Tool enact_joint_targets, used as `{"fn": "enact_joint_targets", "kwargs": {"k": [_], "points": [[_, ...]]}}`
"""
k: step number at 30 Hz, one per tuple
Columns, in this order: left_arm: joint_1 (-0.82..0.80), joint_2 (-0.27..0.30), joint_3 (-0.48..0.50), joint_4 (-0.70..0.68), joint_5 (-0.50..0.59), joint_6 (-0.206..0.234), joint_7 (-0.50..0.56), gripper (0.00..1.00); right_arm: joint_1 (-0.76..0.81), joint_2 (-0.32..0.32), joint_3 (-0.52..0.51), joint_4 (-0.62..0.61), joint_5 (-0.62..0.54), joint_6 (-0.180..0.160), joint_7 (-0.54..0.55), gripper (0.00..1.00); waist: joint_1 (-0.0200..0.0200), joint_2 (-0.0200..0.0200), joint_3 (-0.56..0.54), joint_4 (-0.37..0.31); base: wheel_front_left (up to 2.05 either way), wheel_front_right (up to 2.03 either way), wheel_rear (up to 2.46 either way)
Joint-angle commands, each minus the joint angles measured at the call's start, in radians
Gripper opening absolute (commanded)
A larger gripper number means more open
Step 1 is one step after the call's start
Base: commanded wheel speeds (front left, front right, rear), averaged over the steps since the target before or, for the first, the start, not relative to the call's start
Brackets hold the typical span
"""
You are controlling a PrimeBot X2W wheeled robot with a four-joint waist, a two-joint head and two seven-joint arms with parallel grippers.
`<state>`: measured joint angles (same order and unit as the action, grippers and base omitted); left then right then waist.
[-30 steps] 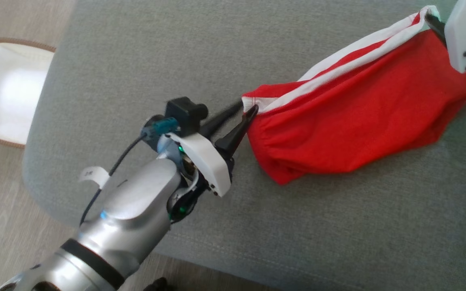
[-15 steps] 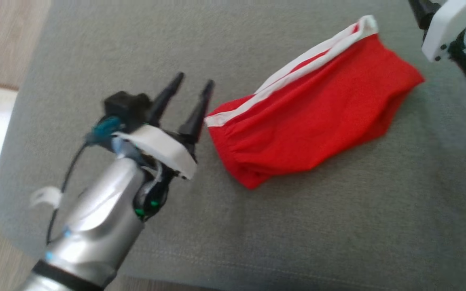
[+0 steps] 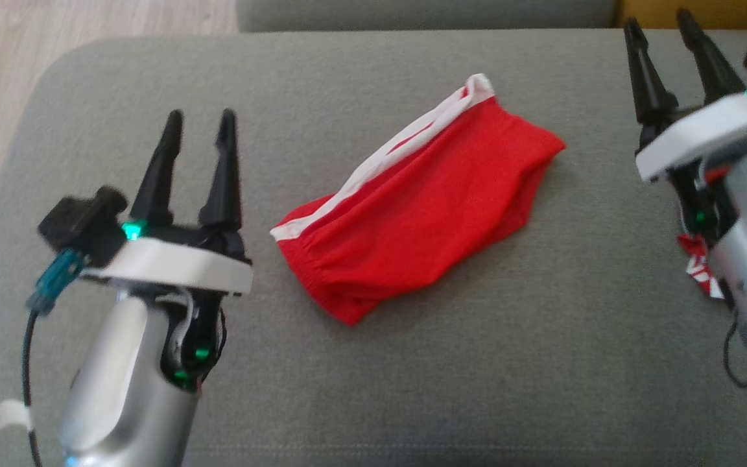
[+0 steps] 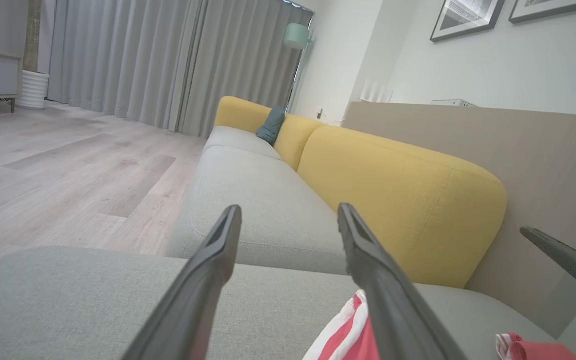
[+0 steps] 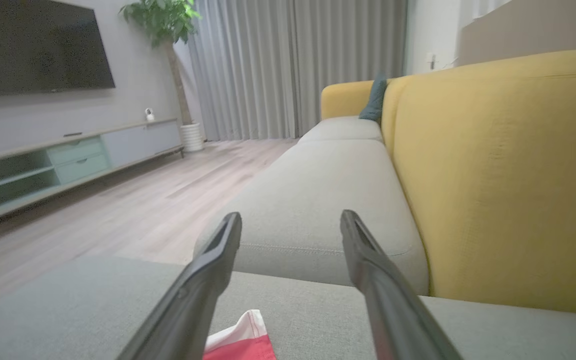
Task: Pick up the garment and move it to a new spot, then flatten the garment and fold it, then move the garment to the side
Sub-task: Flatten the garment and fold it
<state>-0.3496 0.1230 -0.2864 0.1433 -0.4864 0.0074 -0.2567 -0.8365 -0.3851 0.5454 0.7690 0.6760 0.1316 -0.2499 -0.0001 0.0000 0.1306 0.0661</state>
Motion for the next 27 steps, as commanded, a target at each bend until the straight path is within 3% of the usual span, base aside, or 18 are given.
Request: {"fn": "enact_joint_targets", "kwargs": {"k": [1, 5, 11, 16, 27], "points": [[-0.008, 0.004, 0.061, -0.042, 0.013, -0.005, -0.005, 1.00, 0.033, 0.015, -0.043, -0.064, -0.038, -0.001, -0.011, 1.00, 0.0001, 0.0000, -0.027, -0.030, 0.00, 0.00, 0.00], [0.066, -0.021, 0.117, -0.055, 0.059, -0.029, -0.005, 1.00, 0.208, 0.078, -0.213, -0.199, -0.169, -0.001, -0.011, 1.00, 0.0001, 0.0000, -0.053, -0.058, 0.00, 0.00, 0.00], [0.178, -0.045, 0.184, -0.065, 0.118, -0.069, -0.005, 1.00, 0.441, 0.203, -0.313, -0.314, -0.363, -0.001, -0.012, 1.00, 0.0001, 0.0000, -0.087, -0.097, 0.00, 0.00, 0.00], [0.254, -0.061, 0.214, -0.084, 0.173, -0.090, -0.005, 1.00, 0.563, 0.285, -0.393, -0.368, -0.421, -0.001, -0.012, 1.00, 0.0001, 0.0000, -0.105, -0.102, 0.00, 0.00, 0.00], [0.277, -0.072, 0.198, -0.083, 0.190, -0.117, -0.005, 1.00, 0.628, 0.329, -0.463, -0.384, -0.436, -0.001, 0.036, 1.00, 0.0001, 0.0000, -0.103, -0.042, 0.00, 0.00, 0.00]]}}
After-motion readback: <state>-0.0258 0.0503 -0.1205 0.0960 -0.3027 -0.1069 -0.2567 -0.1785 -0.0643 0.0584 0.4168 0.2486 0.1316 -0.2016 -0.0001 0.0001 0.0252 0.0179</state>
